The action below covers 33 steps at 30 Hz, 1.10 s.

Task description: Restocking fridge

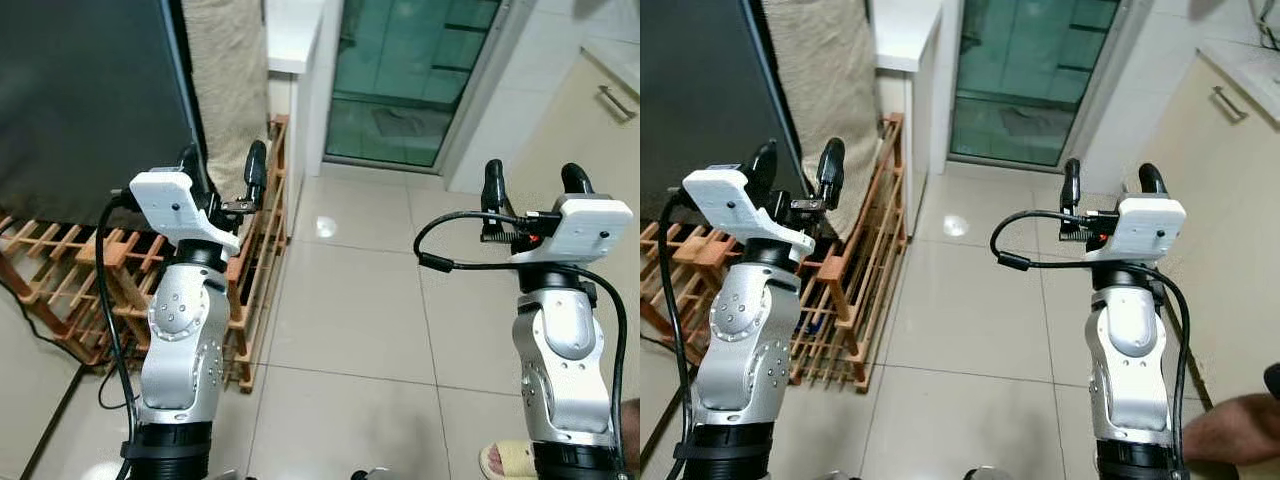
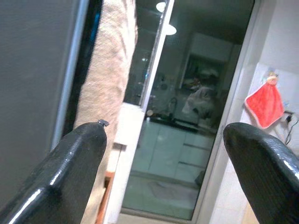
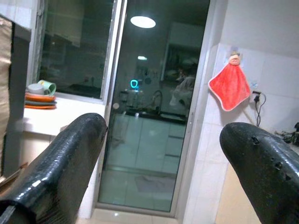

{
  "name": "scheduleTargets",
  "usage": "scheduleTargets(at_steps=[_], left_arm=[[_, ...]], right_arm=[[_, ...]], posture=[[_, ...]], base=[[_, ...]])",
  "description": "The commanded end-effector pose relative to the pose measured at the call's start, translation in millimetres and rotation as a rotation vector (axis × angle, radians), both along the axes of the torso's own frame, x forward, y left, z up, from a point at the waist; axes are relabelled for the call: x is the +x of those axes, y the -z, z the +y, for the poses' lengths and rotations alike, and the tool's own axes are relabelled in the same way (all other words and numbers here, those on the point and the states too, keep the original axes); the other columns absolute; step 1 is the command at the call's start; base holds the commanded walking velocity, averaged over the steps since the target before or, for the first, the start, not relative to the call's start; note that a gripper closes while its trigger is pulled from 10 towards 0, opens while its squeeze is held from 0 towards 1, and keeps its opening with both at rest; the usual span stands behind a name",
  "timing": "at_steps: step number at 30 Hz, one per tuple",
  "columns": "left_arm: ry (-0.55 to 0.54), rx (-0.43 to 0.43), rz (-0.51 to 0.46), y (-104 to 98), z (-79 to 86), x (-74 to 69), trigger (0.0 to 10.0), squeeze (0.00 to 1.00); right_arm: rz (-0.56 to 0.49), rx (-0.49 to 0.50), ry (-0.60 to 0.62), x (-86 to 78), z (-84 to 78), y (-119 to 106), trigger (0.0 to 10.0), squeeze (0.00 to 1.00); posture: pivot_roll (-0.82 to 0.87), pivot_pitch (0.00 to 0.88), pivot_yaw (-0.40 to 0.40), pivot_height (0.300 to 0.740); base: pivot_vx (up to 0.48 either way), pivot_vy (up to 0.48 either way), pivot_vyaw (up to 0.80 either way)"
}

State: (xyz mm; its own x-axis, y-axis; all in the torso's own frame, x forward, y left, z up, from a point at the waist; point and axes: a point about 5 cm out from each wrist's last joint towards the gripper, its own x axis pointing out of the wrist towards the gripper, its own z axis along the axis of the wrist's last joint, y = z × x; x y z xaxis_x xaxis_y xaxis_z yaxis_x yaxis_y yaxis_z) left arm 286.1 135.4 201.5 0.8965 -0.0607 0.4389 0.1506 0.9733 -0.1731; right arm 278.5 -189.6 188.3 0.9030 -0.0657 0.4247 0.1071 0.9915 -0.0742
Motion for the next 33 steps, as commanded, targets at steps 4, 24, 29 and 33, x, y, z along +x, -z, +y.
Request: scheduleTargets(at_steps=[4,24,29,33], left_arm=[[-0.031,-0.023,-0.049,-16.9,0.8,4.5,10.0,0.0],[-0.145,0.005,-0.01,-18.8,14.8,15.8,10.0,0.0],[-0.124,-0.007,0.006,-23.3,15.2,23.5,10.0,0.0],[-0.043,-0.01,0.035,-22.3,3.2,28.5,10.0,0.0]], right_arm=[[-0.03,-0.032,-0.025,7.0,3.9,-9.9,10.0,0.0],[0.032,-0.043,-0.111,17.8,18.0,-0.2,10.0,0.0],[0.051,-0.036,-0.114,17.5,19.1,4.9,10.0,0.0],[0.08,-0.02,-0.104,17.9,17.5,11.1,10.0,0.0]], posture=[[-0.1,0.0,-0.047,0.74],[-0.08,0.0,-0.044,0.74],[-0.08,0.0,-0.037,0.74],[-0.09,0.0,-0.028,0.74]], base=[[0.444,0.066,0.0],[0.146,0.171,0.0],[0.0,0.0,0.0],[0.0,0.0,0.0]])
